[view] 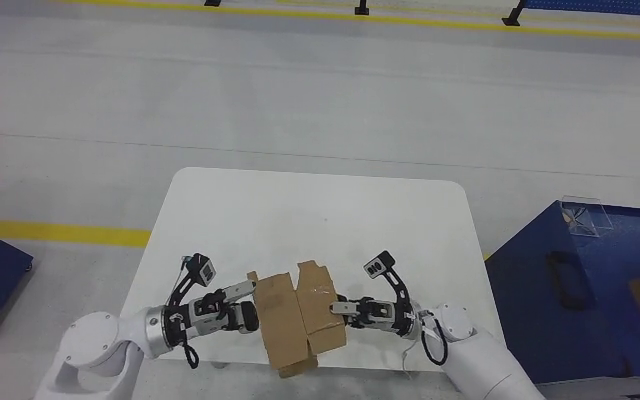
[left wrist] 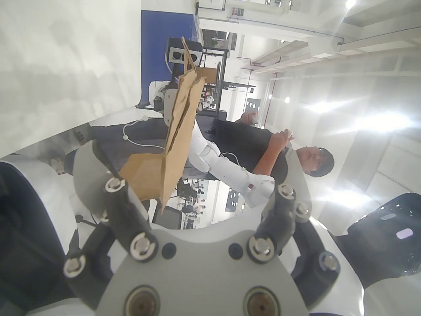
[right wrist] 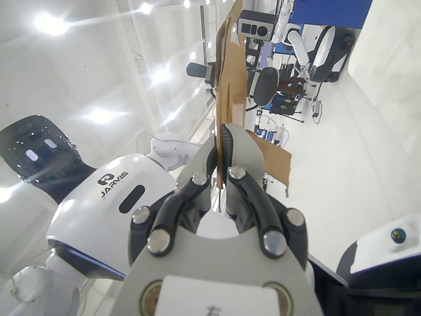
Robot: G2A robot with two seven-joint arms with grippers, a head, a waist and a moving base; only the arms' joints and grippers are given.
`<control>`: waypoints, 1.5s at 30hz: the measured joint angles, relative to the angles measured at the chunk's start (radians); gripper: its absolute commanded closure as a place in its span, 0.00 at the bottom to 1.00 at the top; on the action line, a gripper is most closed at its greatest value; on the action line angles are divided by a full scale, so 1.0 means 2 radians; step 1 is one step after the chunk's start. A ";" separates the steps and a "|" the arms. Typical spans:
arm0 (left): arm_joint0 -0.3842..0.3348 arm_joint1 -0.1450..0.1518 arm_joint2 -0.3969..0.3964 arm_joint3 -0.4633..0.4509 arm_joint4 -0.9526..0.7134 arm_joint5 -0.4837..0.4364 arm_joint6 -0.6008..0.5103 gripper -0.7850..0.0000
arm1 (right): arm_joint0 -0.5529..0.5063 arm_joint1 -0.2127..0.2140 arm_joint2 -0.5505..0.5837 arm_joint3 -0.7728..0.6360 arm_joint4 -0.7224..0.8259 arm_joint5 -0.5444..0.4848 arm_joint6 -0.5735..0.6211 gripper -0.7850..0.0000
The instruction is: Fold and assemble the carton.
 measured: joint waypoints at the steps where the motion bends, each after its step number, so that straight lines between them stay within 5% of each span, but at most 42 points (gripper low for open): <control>1: 0.001 0.000 0.002 -0.001 -0.001 -0.001 -0.001 0.74 | 0.000 -0.001 0.000 0.001 0.000 -0.002 -0.001 1.00; 3: 0.003 0.002 0.003 -0.003 -0.005 -0.003 -0.003 1.00 | 0.000 -0.003 0.001 0.003 0.000 -0.004 -0.002 1.00; 14: -0.001 0.007 0.020 0.001 -0.008 -0.002 -0.008 1.00 | 0.002 -0.009 0.006 0.010 0.004 0.001 0.005 1.00; 15: -0.001 0.008 0.023 -0.002 0.002 -0.006 -0.010 1.00 | 0.002 -0.009 0.006 0.010 0.004 0.001 0.005 0.84; 16: -0.001 0.008 0.024 -0.004 0.007 -0.008 -0.011 1.00 | 0.002 -0.009 0.006 0.010 0.004 0.001 0.005 0.00; 25: -0.002 0.008 0.016 -0.002 0.016 -0.019 0.000 1.00 | 0.001 -0.007 0.014 0.006 -0.005 -0.004 -0.004 0.00; 29: 0.003 -0.003 0.028 -0.001 0.025 -0.085 0.130 1.00 | -0.013 0.004 0.069 -0.010 -0.035 -0.060 -0.037 0.00; 33: -0.007 -0.019 0.078 0.024 -0.102 -0.152 0.246 1.00 | -0.047 0.012 0.120 -0.045 -0.129 -0.151 -0.103 0.00; 38: -0.033 -0.038 0.157 0.072 -0.133 -0.282 0.282 1.00 | -0.071 0.008 0.141 -0.064 -0.263 -0.220 -0.201 0.00; 43: -0.047 -0.047 0.206 0.100 -0.126 -0.350 0.250 1.00 | -0.083 -0.005 0.140 -0.073 -0.403 -0.223 -0.316 0.10; 45: -0.050 -0.048 0.212 0.106 -0.114 -0.360 0.242 1.00 | -0.082 -0.010 0.132 -0.071 -0.422 -0.214 -0.343 0.33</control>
